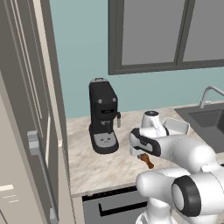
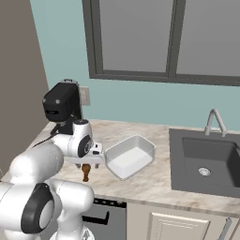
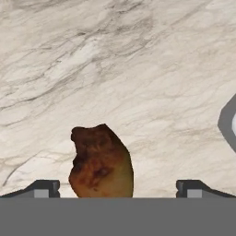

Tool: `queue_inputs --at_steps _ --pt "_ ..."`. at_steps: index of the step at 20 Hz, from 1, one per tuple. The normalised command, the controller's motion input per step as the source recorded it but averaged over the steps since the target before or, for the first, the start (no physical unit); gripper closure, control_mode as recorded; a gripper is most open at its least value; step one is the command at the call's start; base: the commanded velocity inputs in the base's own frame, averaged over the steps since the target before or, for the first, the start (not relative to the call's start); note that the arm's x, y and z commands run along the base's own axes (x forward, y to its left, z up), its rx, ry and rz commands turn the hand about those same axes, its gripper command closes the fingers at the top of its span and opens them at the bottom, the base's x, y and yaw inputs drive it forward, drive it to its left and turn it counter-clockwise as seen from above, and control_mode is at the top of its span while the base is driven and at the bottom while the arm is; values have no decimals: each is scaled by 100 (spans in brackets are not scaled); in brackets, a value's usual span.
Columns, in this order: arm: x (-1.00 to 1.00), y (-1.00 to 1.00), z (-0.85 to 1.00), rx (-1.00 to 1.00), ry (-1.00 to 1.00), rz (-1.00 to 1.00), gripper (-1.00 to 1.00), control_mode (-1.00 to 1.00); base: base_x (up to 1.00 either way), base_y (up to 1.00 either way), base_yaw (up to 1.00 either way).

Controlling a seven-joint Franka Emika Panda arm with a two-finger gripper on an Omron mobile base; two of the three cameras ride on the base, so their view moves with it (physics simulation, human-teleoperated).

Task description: Retrieve the tupperware from the cabinet, then place the raw meat into the tupperware to avoid contamination.

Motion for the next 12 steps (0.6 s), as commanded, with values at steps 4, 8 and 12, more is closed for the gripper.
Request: queue_inputs --at_steps 4,8,12 --pt "-15 1 -33 -2 3 0 -100 -100 0 0 0" --pt "-17 0 -32 -2 4 0 -100 -100 0 0 0" --pt "-11 0 -33 -2 4 0 -100 -100 0 0 0"
